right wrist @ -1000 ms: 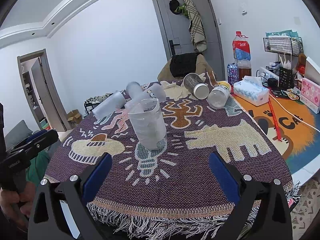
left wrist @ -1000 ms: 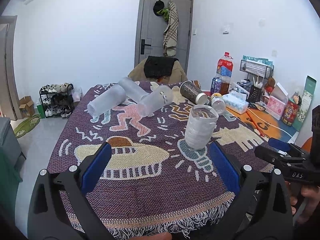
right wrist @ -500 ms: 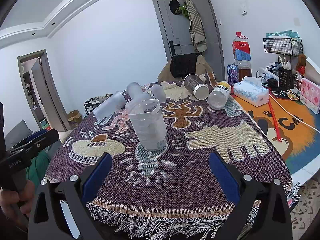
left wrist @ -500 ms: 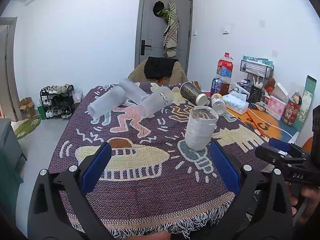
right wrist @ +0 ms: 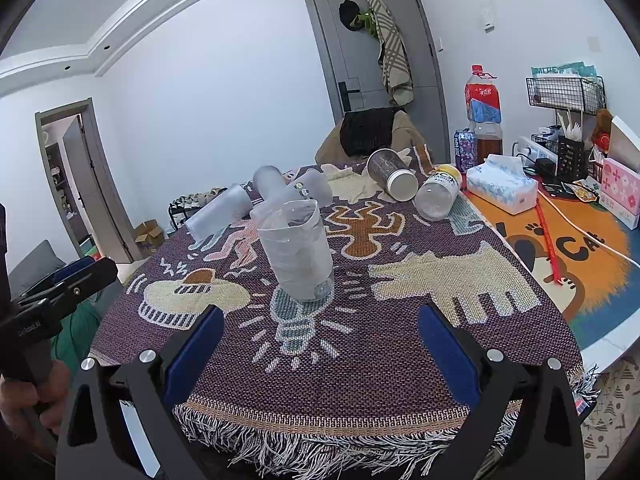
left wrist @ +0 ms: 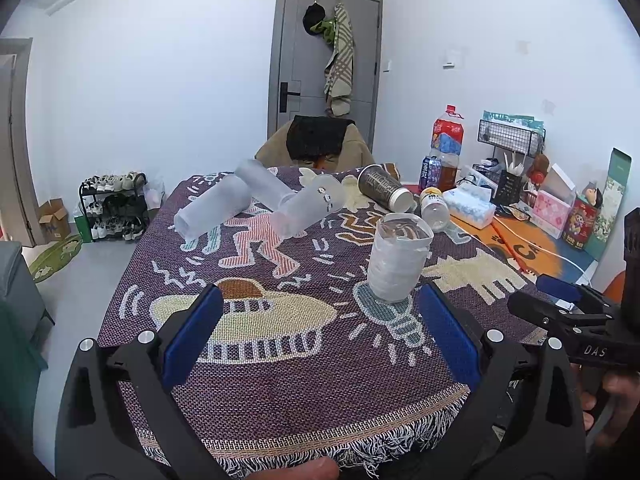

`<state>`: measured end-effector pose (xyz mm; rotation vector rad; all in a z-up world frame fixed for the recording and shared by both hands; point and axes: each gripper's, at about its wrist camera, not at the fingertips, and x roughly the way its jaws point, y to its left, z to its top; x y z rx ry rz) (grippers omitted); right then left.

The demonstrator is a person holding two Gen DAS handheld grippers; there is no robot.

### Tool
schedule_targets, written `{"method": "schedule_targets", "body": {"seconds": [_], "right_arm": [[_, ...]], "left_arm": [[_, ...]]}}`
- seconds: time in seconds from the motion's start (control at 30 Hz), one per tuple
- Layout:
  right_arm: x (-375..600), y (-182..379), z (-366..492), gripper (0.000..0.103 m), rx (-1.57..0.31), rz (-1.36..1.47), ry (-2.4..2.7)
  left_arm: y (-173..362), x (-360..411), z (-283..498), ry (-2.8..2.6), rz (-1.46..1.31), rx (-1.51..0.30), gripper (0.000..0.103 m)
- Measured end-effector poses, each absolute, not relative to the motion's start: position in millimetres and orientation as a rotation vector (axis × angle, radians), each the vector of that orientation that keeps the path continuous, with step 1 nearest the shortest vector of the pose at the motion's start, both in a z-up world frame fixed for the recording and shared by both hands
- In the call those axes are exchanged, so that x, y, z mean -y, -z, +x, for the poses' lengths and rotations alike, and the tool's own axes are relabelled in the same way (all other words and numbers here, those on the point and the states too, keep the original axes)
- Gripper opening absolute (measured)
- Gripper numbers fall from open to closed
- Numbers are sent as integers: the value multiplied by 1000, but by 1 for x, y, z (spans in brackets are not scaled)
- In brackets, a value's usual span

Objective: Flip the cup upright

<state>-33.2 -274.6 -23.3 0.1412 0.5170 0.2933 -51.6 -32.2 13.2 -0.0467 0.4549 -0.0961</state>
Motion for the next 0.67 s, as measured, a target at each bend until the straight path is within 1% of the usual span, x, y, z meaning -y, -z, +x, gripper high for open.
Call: {"method": "schedule_targets", "body": {"seconds": [0.67], "right_arm": [[278, 26, -31, 95, -520, 139, -280]], "left_arm": [[-11, 32, -48, 102, -53, -445, 97]]}}
